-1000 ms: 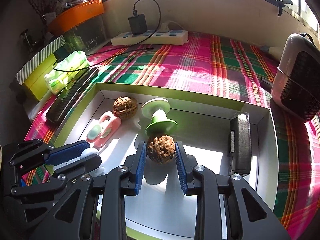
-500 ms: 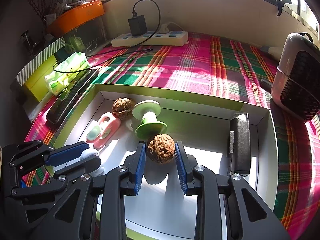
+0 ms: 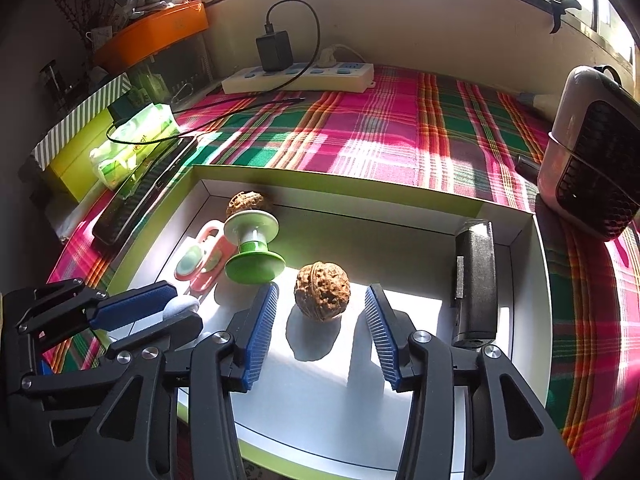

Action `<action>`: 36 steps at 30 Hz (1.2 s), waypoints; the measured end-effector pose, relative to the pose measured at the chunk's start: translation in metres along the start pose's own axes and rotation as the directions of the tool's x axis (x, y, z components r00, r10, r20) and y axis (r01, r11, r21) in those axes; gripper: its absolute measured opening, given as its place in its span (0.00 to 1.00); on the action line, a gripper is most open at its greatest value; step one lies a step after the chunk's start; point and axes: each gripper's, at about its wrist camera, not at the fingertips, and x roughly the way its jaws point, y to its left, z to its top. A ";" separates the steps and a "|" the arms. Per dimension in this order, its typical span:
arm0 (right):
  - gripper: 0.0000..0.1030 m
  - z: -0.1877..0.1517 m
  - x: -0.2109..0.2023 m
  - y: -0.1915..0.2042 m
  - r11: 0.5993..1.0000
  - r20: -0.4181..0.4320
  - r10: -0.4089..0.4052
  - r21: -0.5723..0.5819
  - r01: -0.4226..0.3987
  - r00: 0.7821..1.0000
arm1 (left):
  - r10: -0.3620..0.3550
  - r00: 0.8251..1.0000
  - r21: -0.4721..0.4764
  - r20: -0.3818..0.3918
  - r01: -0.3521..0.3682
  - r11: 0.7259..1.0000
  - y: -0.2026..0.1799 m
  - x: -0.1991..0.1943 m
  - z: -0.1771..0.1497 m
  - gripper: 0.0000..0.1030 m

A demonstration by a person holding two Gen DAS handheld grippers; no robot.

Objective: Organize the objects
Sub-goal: 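Open the right tool, releasing the walnut inside the box, then lower the mushroom toy into the box and open the left tool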

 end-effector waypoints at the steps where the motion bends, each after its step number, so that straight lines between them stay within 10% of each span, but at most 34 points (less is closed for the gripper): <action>1: 0.50 0.000 0.000 0.000 1.000 0.000 -0.001 0.000 0.001 1.000 | 0.000 1.000 0.001 0.000 0.000 1.000 0.000 -0.001 -0.001 0.23; 36: 0.50 -0.012 -0.024 0.003 0.999 0.034 -0.028 0.026 0.027 0.999 | 0.031 0.999 -0.013 0.016 -0.031 0.999 -0.003 -0.021 -0.007 0.31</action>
